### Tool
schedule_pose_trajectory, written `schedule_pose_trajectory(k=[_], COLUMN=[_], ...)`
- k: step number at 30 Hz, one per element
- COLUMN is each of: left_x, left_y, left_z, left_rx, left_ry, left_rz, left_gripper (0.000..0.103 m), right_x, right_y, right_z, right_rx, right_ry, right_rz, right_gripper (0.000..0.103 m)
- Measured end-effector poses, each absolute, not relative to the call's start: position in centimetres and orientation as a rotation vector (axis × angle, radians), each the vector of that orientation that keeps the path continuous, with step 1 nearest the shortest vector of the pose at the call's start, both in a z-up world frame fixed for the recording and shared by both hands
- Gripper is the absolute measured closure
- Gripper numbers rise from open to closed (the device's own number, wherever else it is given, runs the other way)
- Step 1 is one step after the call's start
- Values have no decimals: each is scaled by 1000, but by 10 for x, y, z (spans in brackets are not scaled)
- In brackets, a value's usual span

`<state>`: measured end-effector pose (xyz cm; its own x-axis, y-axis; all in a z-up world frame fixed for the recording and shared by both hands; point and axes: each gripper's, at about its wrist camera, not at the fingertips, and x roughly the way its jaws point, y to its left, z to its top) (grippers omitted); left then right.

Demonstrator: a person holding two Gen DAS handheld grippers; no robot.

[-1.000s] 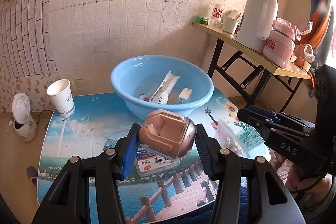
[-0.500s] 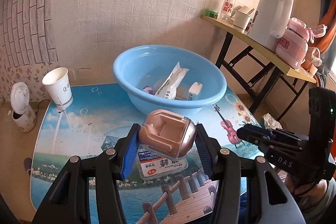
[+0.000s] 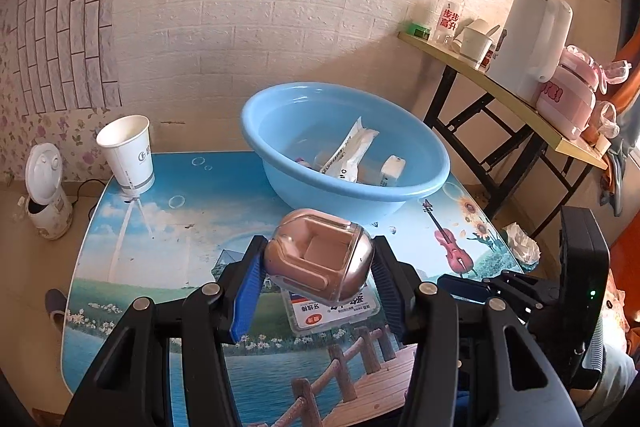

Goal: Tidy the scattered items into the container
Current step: 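Carry pink soap box with left tool while right tool carries swab bag over basin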

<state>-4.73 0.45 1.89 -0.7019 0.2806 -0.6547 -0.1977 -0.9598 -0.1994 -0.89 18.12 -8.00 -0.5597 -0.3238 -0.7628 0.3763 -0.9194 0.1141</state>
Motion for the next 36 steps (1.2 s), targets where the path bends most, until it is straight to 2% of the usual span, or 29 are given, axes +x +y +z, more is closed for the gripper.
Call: schedule_pose_trajectory(k=[1, 2, 3, 6, 14, 26, 36], left_x=[-48, -48, -48, -48, -47, -57, -85], left_y=[4, 3, 3, 2, 7, 21, 43], left_z=[18, 18, 18, 18, 23, 47, 50], left_rx=[-1059, -1061, -1062, -1060, -1046, -982, -976], left_ry=[-168, -169, -169, -168, -155, -110, -91], left_rz=[2676, 2676, 2676, 2676, 2674, 2661, 2623], left_gripper=[53, 53, 53, 53, 53, 53, 53], right_x=[-10, -11, -13, -14, -9, -4, -55], right_y=[180, 180, 181, 183, 188, 208, 220], right_z=[-82, -83, -85, -85, -67, -2, 23], right_rx=[1193, 1201, 1214, 1210, 1147, 952, 888], right_ry=[93, 88, 72, 57, 18, -68, -162], right_rz=[-2466, -2455, -2440, -2432, -2446, -2522, -2571], right_gripper=[51, 68, 77, 81, 84, 84, 84])
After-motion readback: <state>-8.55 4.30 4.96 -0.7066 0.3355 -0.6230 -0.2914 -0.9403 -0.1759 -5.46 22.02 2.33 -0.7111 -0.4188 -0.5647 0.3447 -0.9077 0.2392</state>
